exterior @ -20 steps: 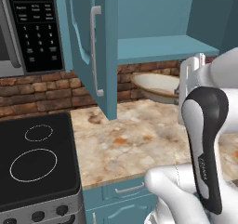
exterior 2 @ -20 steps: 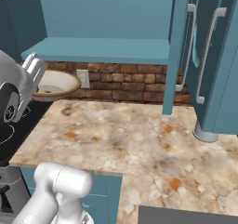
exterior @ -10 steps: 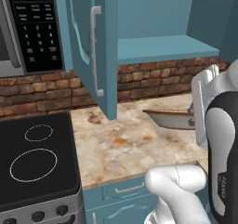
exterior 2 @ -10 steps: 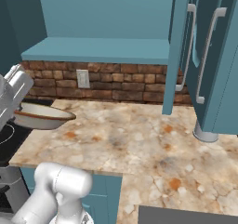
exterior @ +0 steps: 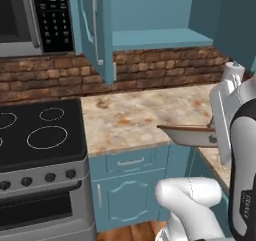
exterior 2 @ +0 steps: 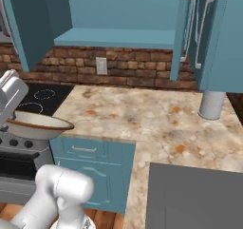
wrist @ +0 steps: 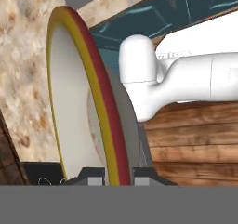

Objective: Pick up the bowls from the cabinet and place each bowl in front of a stool on the dining counter.

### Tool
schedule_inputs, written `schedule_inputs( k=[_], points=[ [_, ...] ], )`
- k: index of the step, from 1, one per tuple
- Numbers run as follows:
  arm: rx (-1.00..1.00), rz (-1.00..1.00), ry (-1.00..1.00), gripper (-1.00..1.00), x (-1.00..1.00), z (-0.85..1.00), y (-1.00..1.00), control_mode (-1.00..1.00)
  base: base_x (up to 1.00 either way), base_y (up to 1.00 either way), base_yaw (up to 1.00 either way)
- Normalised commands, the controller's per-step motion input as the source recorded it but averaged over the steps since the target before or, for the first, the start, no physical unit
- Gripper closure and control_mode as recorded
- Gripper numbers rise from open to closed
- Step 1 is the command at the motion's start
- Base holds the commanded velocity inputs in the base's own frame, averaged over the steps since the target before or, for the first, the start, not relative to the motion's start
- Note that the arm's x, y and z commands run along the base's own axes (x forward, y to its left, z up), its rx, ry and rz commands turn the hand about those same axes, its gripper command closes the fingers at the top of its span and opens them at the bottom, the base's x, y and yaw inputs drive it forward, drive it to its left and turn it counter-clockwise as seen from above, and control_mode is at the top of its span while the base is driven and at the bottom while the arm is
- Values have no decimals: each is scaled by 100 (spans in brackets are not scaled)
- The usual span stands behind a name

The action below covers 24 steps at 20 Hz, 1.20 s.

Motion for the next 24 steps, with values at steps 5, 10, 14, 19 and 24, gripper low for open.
schedule_inputs(
  k=[5,10,14,19,24],
  points=[
    [0,0,0,100,0,0,0,100,-99,83,29],
    [0,0,0,100,0,0,0,100,-70,100,67],
    [0,0,0,100,0,0,0,100,-37,75,92],
    [0,0,0,100,0,0,0,100,-26,45,99],
    [0,0,0,100,0,0,0,100,-4,15,99]
  ],
)
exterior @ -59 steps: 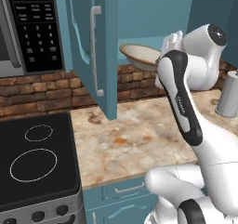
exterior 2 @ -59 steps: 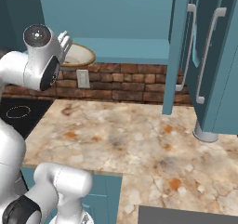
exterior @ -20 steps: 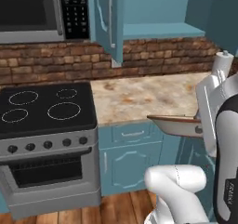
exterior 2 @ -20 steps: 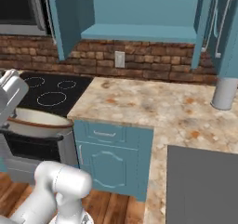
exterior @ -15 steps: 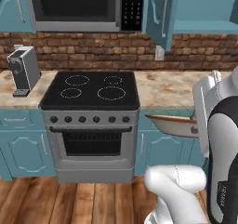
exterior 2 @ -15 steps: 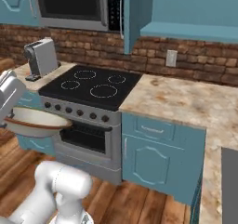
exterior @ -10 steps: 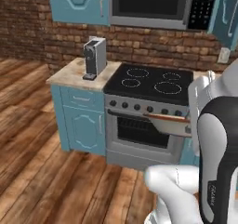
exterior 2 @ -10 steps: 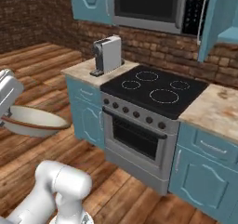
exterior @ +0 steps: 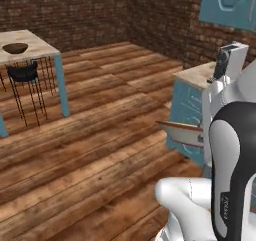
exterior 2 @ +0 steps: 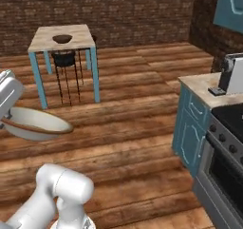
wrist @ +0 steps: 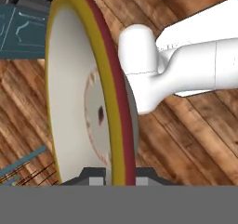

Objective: Pick up the bowls from the cabinet and place each bowl in front of a stool on the dining counter.

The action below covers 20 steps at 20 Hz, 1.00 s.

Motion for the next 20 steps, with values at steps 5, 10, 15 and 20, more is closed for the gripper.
schedule_inputs(
  k=[5,10,15,20],
  points=[
    [0,0,0,100,0,0,0,100,59,6,81],
    [0,0,0,100,0,0,0,100,100,56,37],
    [0,0,0,100,0,0,0,100,100,72,2],
    [0,0,0,100,0,0,0,100,100,-1,0]
  ],
)
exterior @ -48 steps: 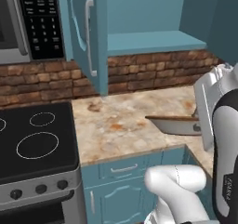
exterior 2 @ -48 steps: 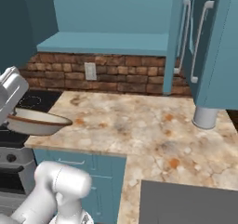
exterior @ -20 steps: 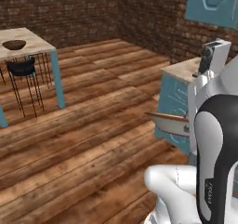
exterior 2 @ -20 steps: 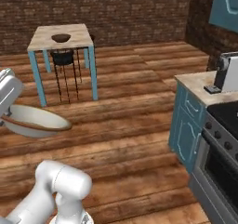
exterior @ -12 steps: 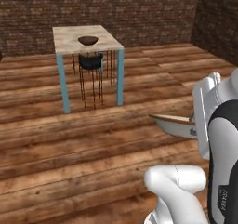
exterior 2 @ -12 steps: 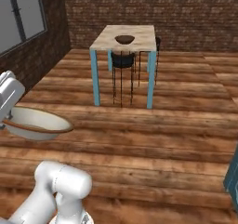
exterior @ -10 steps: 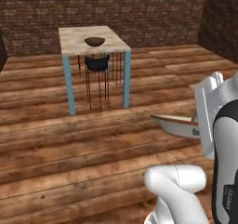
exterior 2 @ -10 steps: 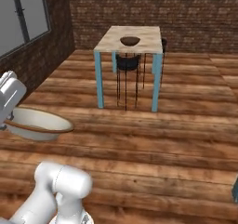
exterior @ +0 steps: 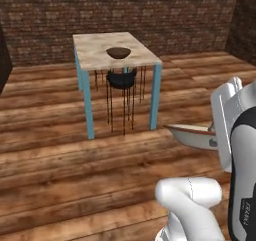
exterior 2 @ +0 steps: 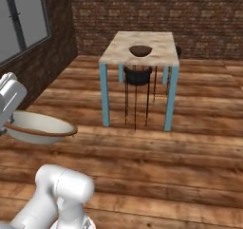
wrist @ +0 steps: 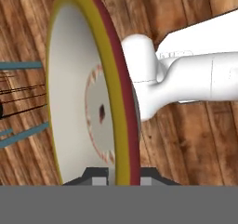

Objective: Pick up the bowls from the cabinet and place each bowl in front of a stool on the dining counter.

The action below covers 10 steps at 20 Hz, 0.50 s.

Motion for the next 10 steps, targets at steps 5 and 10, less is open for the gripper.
schedule_inputs(
  k=[5,10],
  points=[
    [0,0,0,100,0,0,0,100,100,-44,0],
    [0,0,0,100,0,0,0,100,100,-72,8]
  ],
)
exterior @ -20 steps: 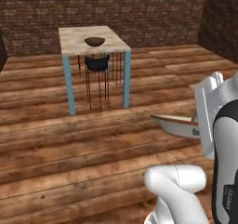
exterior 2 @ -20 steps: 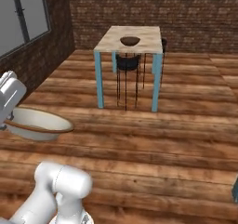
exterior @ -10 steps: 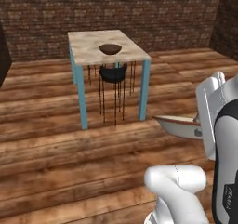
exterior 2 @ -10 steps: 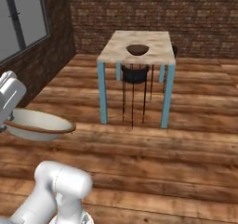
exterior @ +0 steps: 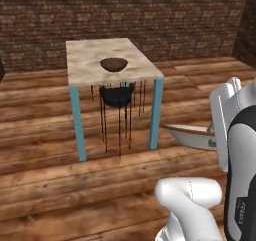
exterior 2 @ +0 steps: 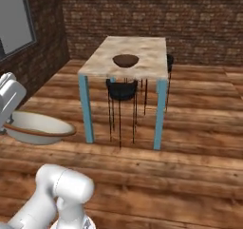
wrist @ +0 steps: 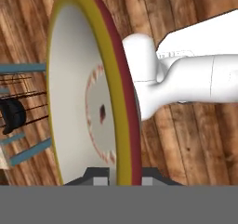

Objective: Pick up the bowls from the cabinet and place each bowl in front of a stool on the dining counter.

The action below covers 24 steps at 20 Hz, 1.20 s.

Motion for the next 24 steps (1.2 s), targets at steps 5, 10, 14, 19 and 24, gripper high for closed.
schedule_inputs(
  k=[5,10,14,19,24],
  points=[
    [0,0,0,100,0,0,0,100,100,-85,32],
    [0,0,0,100,0,0,0,100,100,-90,38],
    [0,0,0,100,0,0,0,100,100,-98,41],
    [0,0,0,100,0,0,0,100,87,-100,39],
    [0,0,0,100,0,0,0,100,58,-100,40]
  ],
)
